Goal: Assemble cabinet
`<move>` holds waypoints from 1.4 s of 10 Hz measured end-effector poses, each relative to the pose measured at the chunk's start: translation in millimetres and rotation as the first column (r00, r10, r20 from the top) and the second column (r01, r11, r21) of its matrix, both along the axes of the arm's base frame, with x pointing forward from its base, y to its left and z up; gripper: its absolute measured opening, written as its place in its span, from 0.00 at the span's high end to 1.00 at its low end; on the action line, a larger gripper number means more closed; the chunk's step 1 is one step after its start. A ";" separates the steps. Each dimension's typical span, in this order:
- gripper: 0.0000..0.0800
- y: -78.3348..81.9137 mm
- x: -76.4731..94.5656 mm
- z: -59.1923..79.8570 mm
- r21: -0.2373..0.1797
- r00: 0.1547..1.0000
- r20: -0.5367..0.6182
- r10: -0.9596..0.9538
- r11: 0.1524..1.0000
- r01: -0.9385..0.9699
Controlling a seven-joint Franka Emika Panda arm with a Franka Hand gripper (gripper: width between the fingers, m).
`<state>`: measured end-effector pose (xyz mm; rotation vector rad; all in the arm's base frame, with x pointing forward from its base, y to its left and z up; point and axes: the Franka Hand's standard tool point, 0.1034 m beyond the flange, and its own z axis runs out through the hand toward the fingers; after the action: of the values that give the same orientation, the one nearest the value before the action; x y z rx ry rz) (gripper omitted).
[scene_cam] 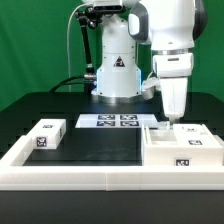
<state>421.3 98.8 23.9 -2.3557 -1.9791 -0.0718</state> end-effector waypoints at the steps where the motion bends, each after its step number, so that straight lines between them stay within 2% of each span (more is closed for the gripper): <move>1: 0.00 0.1 0.3 0.1 0.000 1.000 0.000 -0.001 1.000 0.001; 3: 0.33 -0.2 0.1 -0.1 0.000 1.000 0.000 -0.001 1.000 0.001; 4: 0.33 -0.2 0.0 -0.3 0.000 1.000 -0.001 -0.002 1.000 0.002; 5: 0.56 -0.2 -0.3 -0.8 0.000 1.000 -0.002 -0.002 1.000 0.002; 7: 0.90 -0.6 -3.4 -5.4 0.001 1.000 -0.013 -0.004 1.000 0.004; 12: 0.92 -0.2 -3.1 -6.1 0.003 1.000 -0.012 -0.004 1.000 0.004; 14: 0.92 -1.5 -0.3 0.8 -0.003 1.000 -0.004 -0.018 1.000 0.018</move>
Offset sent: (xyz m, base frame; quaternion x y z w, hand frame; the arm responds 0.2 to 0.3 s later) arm 0.0012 -0.0001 -0.0003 0.0017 0.0010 0.0016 1.0000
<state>421.0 97.4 24.8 -2.3739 -1.9575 -0.0653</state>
